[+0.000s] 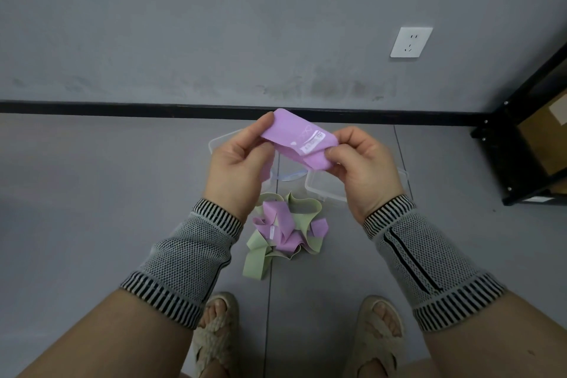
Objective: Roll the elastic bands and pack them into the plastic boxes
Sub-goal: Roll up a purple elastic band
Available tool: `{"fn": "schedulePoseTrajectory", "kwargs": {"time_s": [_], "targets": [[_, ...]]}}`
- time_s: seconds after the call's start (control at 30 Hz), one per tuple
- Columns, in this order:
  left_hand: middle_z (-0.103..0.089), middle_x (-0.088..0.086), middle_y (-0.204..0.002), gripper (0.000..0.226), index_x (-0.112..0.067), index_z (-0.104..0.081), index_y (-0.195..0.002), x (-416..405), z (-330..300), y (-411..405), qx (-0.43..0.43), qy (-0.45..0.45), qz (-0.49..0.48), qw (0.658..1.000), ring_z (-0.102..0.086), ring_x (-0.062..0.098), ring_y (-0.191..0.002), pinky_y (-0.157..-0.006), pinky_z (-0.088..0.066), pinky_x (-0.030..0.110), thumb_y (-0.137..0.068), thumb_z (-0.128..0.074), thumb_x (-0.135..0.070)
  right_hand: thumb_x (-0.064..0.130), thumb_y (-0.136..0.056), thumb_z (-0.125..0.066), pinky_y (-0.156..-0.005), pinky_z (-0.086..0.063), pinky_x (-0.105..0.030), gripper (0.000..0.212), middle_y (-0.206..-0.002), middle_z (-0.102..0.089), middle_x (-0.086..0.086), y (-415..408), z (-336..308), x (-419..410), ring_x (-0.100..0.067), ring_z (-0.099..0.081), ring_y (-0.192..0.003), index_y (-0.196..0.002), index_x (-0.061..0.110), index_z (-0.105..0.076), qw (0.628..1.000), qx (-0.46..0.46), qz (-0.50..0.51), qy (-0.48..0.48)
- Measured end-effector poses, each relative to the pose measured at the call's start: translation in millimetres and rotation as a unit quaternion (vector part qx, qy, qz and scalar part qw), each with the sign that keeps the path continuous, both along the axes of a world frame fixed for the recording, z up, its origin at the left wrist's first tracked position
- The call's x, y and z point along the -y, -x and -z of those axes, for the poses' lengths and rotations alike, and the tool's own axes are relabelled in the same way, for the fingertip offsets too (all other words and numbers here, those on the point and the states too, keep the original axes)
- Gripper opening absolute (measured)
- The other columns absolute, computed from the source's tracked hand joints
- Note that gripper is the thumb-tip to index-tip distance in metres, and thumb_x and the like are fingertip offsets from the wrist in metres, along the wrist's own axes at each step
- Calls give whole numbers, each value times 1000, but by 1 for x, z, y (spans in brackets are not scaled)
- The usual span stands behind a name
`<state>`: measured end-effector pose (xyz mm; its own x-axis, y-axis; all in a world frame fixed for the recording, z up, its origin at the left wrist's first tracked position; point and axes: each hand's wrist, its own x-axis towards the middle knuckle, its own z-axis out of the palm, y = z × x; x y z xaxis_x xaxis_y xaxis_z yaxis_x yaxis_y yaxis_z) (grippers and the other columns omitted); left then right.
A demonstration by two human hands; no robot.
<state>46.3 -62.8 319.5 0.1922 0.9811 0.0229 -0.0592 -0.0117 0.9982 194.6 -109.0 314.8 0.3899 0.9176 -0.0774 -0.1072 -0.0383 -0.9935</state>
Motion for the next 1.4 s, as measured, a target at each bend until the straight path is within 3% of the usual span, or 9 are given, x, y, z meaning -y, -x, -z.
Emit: {"fn": "schedulePoseTrajectory", "kwargs": {"time_s": [0.1, 0.33, 0.6, 0.87, 1.0, 1.13, 1.23, 1.33, 1.4], "targets": [[-68, -23, -90, 31, -34, -67, -102, -3, -1, 3, 7, 0, -32, 999, -56, -10, -81, -79, -44, 10, -91, -53, -8, -1, -85, -49, -63, -48, -30, 24, -74, -61, 2, -3, 0, 1, -10, -57, -71, -76, 18, -60, 999, 47, 19, 8], [-69, 1, -95, 27, -28, -63, -106, -2, 0, 0, 48, 36, -11, 998, -65, 13, -83, -77, -57, 28, -92, -54, -7, 7, -90, -57, -67, -58, -44, 14, -87, -62, -27, 1, 2, 1, -20, -62, -73, -86, 20, -60, 996, 84, 11, 10], [-65, 1, -95, 29, -22, -62, -109, -4, -2, 1, 96, 58, -46, 993, -66, 8, -79, -70, -55, 23, -91, -54, 0, 0, -87, -61, -63, -58, -29, 17, -74, -61, -6, 6, -1, 4, -13, -65, -69, -86, 17, -61, 998, 59, -32, -18], [-66, -15, -80, 39, -27, -62, -107, -5, 0, -1, 62, 44, -55, 996, -65, 6, -76, -68, -55, 23, -88, -55, 6, 3, -82, -68, -66, -58, -39, 28, -83, -71, 8, 7, -3, 4, -19, -71, -75, -91, 27, -57, 994, 113, -3, -8], [-62, -4, -85, 39, -24, -61, -111, -8, 2, 1, 54, 63, -60, 995, -64, 6, -72, -71, -56, 24, -87, -55, 7, -3, -83, -66, -73, -59, -34, 34, -113, -61, 8, 6, -5, 3, -15, -70, -84, -98, 26, -58, 999, 48, -6, -18], [-59, -2, -65, 50, -19, -49, -132, -11, 11, 1, -90, 139, -33, 986, -58, 7, -54, -60, -55, 26, -85, -64, -8, -5, -83, -63, -75, -56, -31, 35, -116, -60, 5, 7, -2, 2, -10, -69, -87, -103, 24, -61, 1000, -4, -3, -27], [-49, -9, -69, 37, -23, -60, -119, -8, 13, 2, -344, -46, -47, 937, -48, 3, -57, -66, -49, 25, -83, -61, -16, -3, -83, -64, -80, -57, -37, 35, -116, -60, 6, 6, 2, 0, -4, -68, -81, -107, 22, -62, 1000, -11, 5, -19], [-48, -13, -95, 27, -27, -64, -100, 4, 5, -3, -313, -229, -1, 922, -50, -3, -83, -76, -36, 3, -76, -64, -13, 3, -79, -70, -86, -56, -46, 34, -116, -60, 4, 6, 3, -1, -9, -67, -94, -102, 28, -65, 999, -22, 22, -9], [-53, -10, -102, 19, -23, -65, -94, 7, 6, -7, -300, -300, 39, 905, -51, 0, -95, -84, -36, 7, -75, -66, -24, 5, -77, -71, -84, -56, -47, 33, -117, -60, 1, 5, 4, -1, -18, -65, -101, -100, 29, -65, 998, -47, 28, -7]]}}
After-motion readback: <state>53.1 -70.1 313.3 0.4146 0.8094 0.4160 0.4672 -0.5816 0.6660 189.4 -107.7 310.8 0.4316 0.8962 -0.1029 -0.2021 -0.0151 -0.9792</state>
